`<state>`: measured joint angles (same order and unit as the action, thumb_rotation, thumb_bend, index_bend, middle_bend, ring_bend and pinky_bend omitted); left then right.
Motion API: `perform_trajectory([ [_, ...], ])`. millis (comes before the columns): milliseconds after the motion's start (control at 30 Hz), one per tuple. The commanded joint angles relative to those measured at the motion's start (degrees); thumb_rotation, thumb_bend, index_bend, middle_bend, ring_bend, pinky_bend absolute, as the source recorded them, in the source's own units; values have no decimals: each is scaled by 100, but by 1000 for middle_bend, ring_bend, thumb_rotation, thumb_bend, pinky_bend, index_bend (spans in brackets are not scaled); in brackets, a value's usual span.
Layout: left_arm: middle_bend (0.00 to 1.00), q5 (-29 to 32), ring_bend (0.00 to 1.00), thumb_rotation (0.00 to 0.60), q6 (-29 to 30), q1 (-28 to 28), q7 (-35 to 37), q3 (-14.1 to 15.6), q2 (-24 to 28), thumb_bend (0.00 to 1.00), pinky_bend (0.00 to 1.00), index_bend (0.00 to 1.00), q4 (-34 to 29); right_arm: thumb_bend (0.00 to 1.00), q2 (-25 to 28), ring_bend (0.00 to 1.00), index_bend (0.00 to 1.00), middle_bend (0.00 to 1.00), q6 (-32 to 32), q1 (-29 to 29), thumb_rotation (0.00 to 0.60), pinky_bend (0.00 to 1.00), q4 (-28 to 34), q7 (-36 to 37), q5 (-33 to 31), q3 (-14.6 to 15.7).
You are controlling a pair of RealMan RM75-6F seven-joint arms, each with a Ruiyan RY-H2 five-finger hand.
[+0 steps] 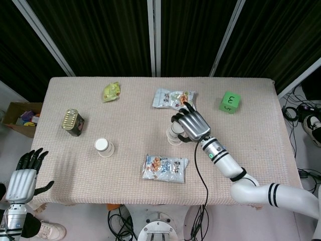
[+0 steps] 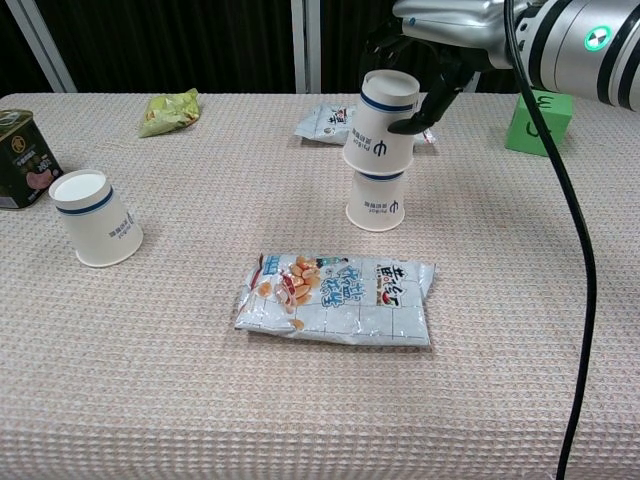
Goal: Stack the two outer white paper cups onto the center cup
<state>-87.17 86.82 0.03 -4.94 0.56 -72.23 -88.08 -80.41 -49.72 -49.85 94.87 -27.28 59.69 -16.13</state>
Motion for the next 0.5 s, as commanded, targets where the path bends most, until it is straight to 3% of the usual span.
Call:
perform_trajectory([
  [33,52,10,29,600,-14,-6,-2,-1,4,160,96,120,-1,263,7,182,500,389,-30,-39,600,99,-17,-46,-87,45],
  [333,52,-57,29,600,-33,-63,-97,-2,33,160,96,120,-86,261,-382,147,434,350,123,-386,600,79,-566,-244,-374,194],
  [433,52,-111,29,600,-48,-100,-101,0,74,160,96,120,-128,248,-527,93,311,282,230,-476,600,48,-733,-480,-517,408],
  [500,52,-157,29,600,-110,-160,-61,0,134,160,97,125,-186,228,-593,28,168,192,315,-533,600,12,-803,-723,-718,590],
])
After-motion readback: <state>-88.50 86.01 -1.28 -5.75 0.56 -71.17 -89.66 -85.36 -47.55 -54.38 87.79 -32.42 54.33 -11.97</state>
